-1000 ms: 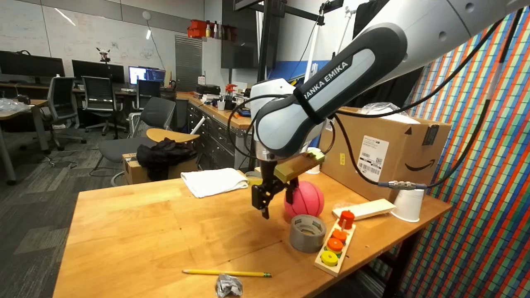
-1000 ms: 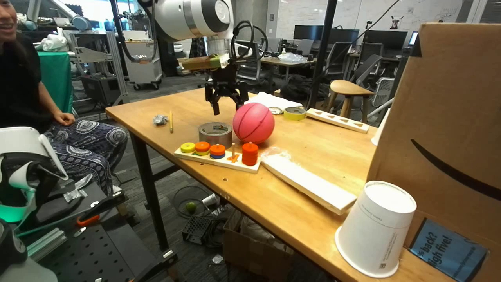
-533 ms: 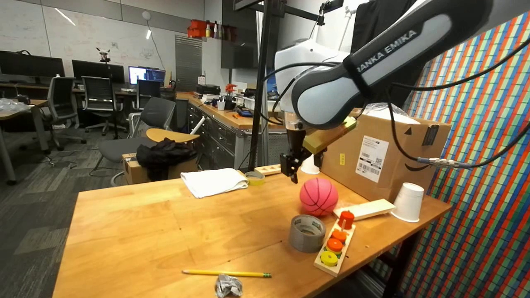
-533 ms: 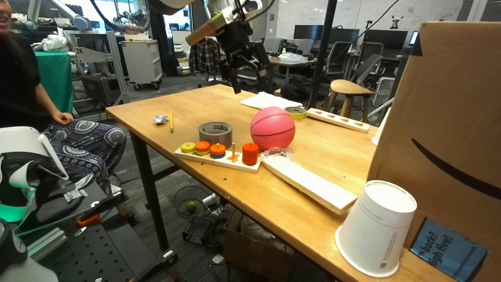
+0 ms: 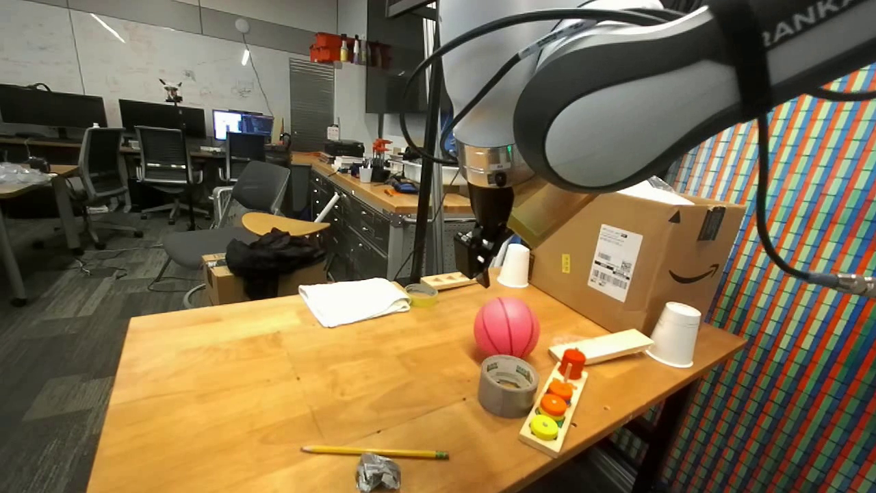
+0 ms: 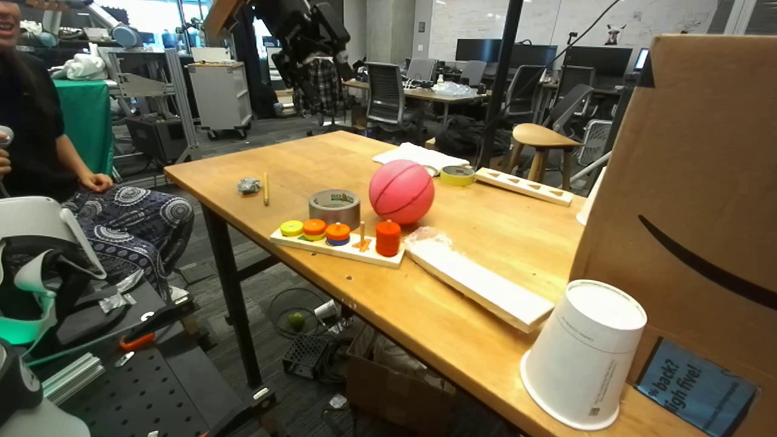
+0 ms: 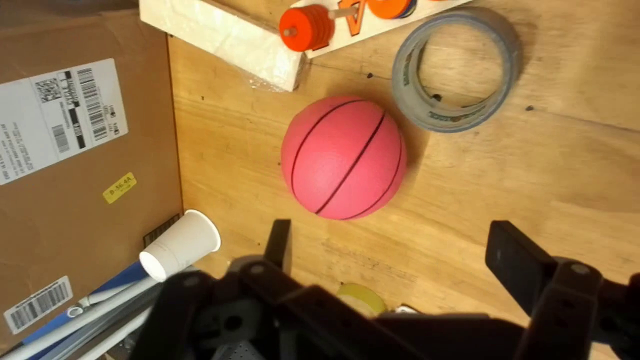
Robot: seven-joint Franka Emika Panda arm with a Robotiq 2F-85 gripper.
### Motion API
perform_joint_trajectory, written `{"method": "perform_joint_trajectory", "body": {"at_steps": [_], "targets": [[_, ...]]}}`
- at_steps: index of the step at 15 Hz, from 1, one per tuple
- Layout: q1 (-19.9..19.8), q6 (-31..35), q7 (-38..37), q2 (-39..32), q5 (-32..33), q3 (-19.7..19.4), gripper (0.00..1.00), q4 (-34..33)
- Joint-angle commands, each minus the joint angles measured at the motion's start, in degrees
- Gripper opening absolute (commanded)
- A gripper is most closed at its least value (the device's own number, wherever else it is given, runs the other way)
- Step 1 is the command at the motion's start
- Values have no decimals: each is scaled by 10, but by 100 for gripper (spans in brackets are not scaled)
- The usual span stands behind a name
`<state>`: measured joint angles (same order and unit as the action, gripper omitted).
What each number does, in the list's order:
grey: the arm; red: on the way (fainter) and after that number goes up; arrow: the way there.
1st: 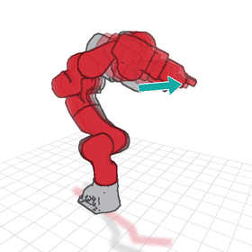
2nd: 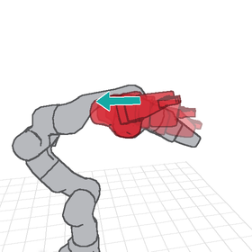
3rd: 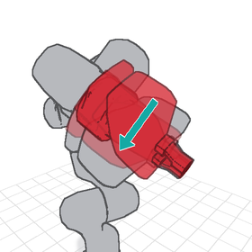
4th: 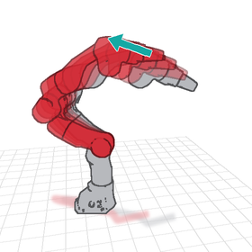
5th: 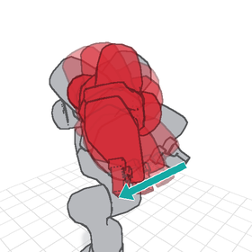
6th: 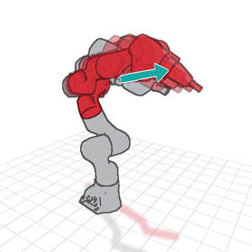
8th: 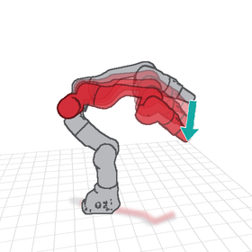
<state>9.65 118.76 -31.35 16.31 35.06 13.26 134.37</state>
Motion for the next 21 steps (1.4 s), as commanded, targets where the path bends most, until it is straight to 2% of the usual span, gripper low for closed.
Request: {"method": "perform_joint_trajectory", "body": {"at_steps": [1, 8, 11, 15, 21], "targets": [[15, 52, -2, 9, -56, 20, 100, 26], [46, 193, 37, -78, -193, 53, 100, 32], [53, 241, 67, -115, -217, 55, 100, 27], [53, 254, 99, -146, -226, 48, 100, 18], [38, 254, 156, -178, -238, 16, 100, 10]]}}
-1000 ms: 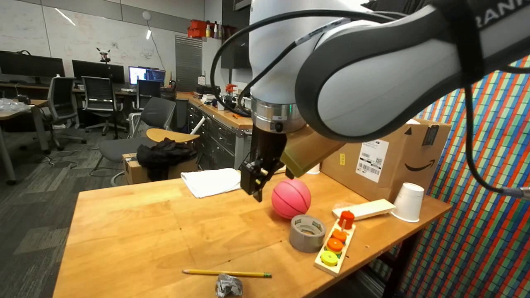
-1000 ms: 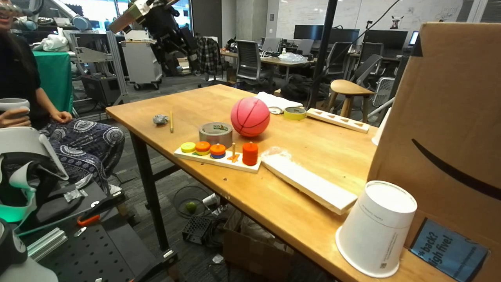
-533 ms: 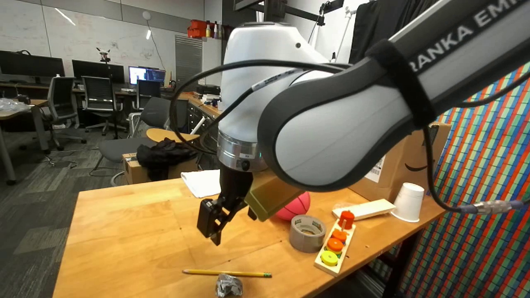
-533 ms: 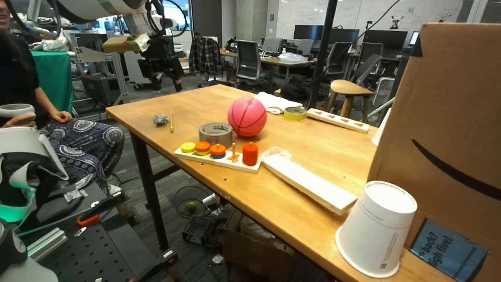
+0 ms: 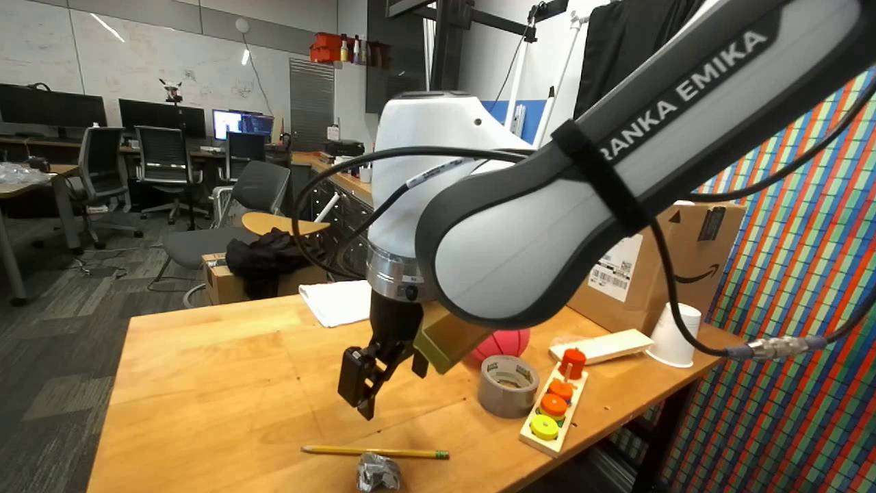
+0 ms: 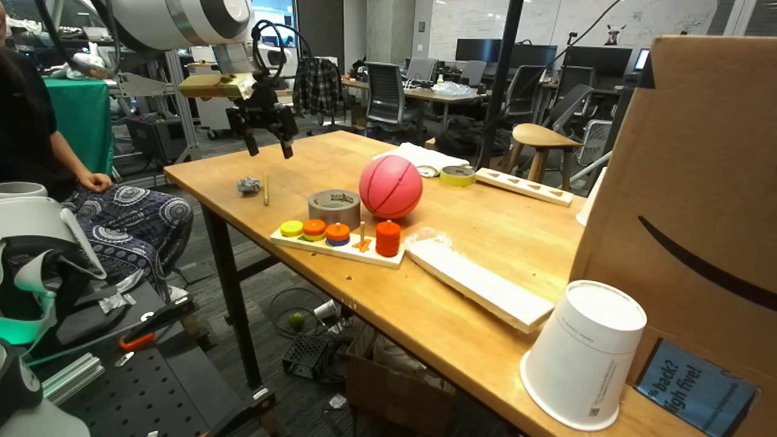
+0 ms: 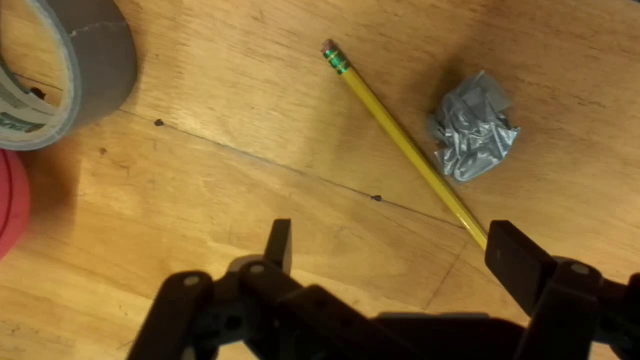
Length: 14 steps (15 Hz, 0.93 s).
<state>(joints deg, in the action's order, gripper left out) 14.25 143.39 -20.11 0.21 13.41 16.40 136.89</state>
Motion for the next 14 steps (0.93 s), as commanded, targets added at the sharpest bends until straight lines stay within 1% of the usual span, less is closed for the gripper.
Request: {"method": "perform_joint_trajectory", "body": {"at_steps": [1, 4, 7, 8, 10, 11, 13, 14], "targets": [[-13, 6, 53, -24, -22, -24, 100, -18], [-30, 0, 83, -39, -23, -50, 100, -22], [-56, 6, 132, -56, -50, -77, 100, -22], [-68, -2, 151, -59, -61, -88, 100, -23], [-91, -23, 170, -61, -58, -113, 100, -26], [-102, -31, 170, -51, -47, -127, 100, -21], [-121, -22, 172, -12, -34, -149, 100, -1], [-128, -17, 165, 23, -20, -158, 100, 15]]}}
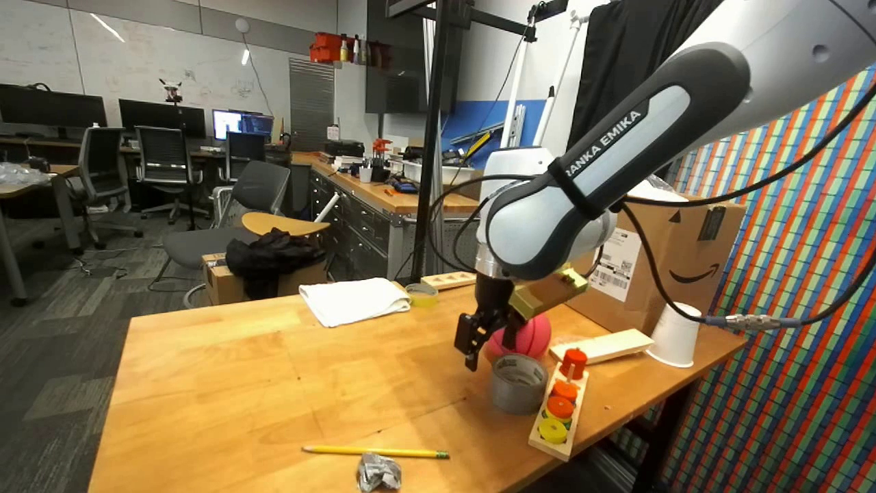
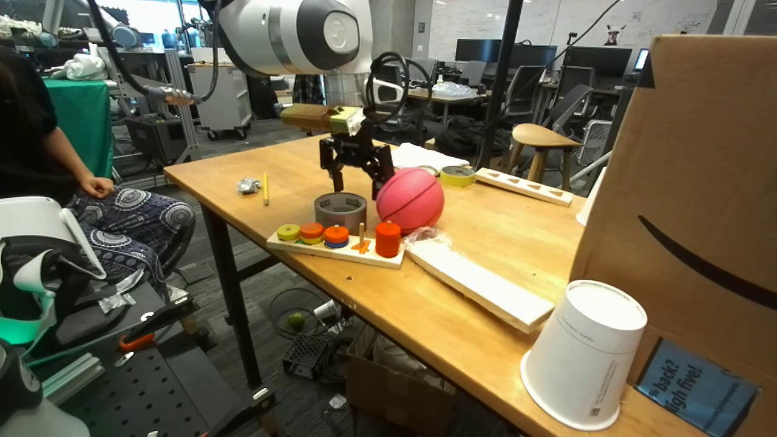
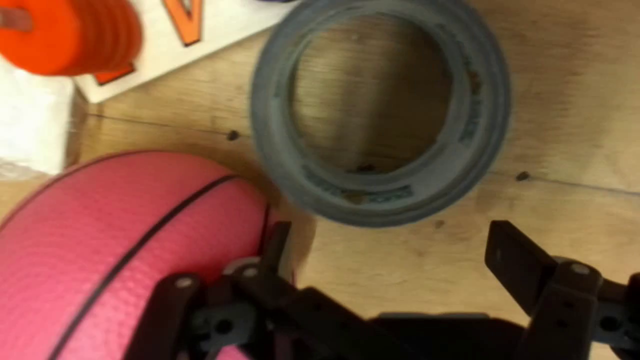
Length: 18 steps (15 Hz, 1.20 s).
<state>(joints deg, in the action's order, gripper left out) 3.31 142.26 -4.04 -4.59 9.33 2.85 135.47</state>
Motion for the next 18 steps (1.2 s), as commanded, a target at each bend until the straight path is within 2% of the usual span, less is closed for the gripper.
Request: {"method": "perform_joint_trajectory", "body": {"at_steps": [1, 3, 5, 7, 12, 16, 18], "targets": [[-23, -1, -5, 96, 38, -28, 100, 39], [-31, 3, -27, 156, 85, -28, 100, 62], [-38, -8, -53, 202, 136, -12, 100, 77], [-36, -21, -58, 239, 150, 7, 100, 90], [3, -41, -56, 279, 110, 67, 100, 113], [43, -33, -57, 264, 70, 101, 100, 111], [63, -19, -47, 255, 42, 107, 100, 110]]}}
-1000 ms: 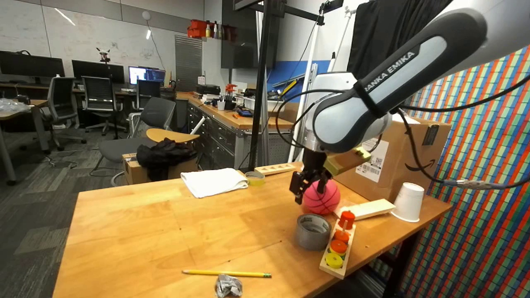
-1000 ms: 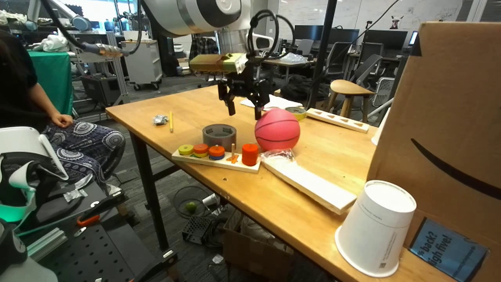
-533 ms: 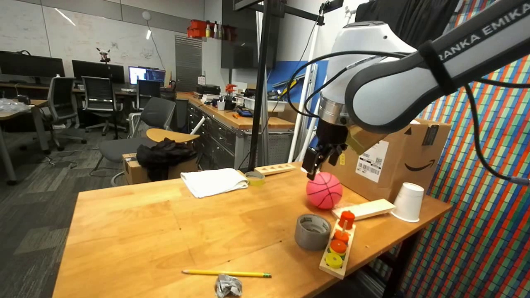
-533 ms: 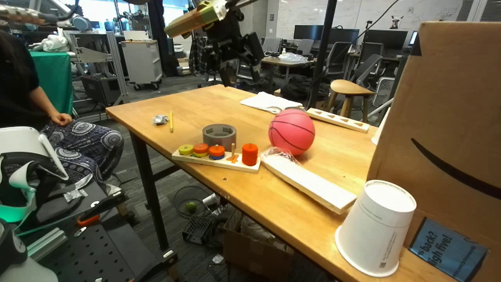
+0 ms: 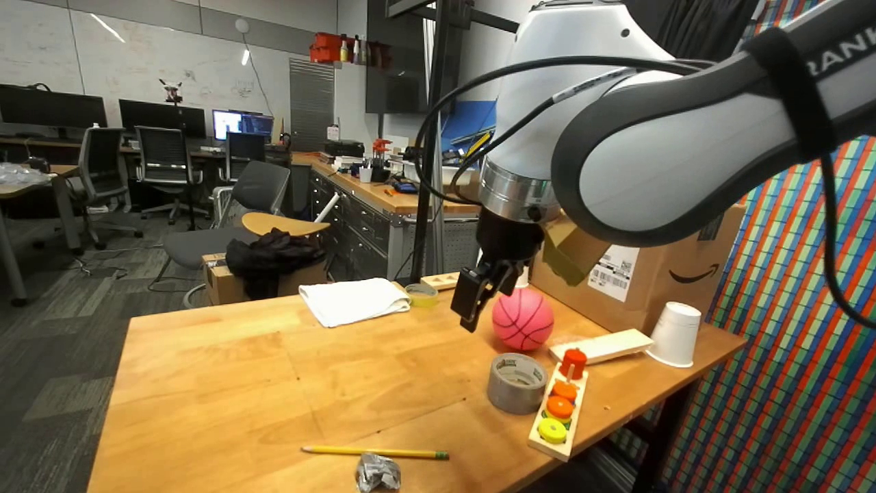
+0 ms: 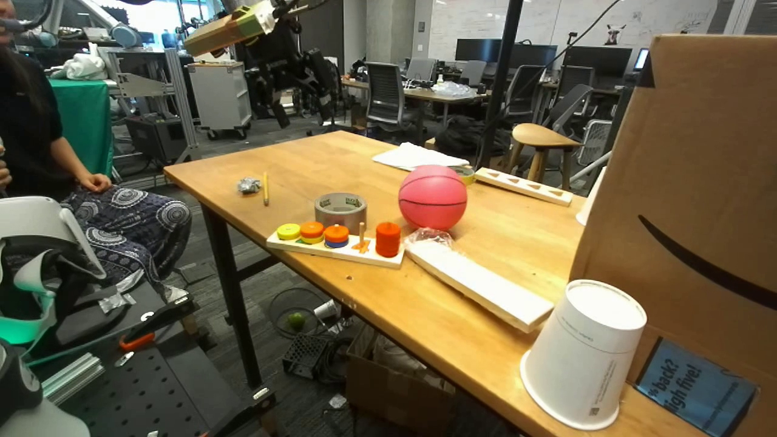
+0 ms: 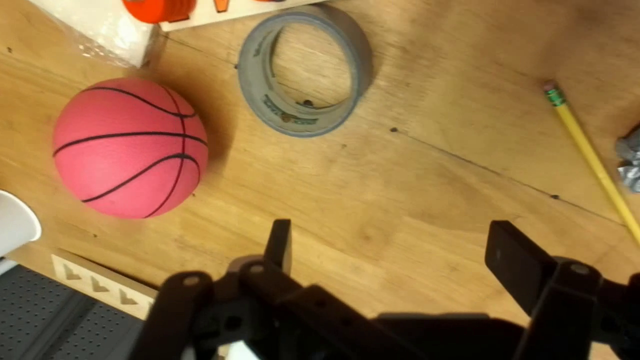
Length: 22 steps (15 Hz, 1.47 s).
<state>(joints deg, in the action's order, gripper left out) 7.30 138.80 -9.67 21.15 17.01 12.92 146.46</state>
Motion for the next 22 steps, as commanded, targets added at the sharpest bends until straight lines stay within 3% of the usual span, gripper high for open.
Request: {"method": "perform_joint_trajectory", "body": {"at_steps": [1, 11, 16, 22], "targets": [[30, 21, 5, -11, -43, 12, 100, -3], [66, 89, 16, -132, -104, 26, 100, -49], [106, 143, 83, -227, -210, 37, 100, -109], [98, 114, 137, -308, -264, 51, 100, -173]]}}
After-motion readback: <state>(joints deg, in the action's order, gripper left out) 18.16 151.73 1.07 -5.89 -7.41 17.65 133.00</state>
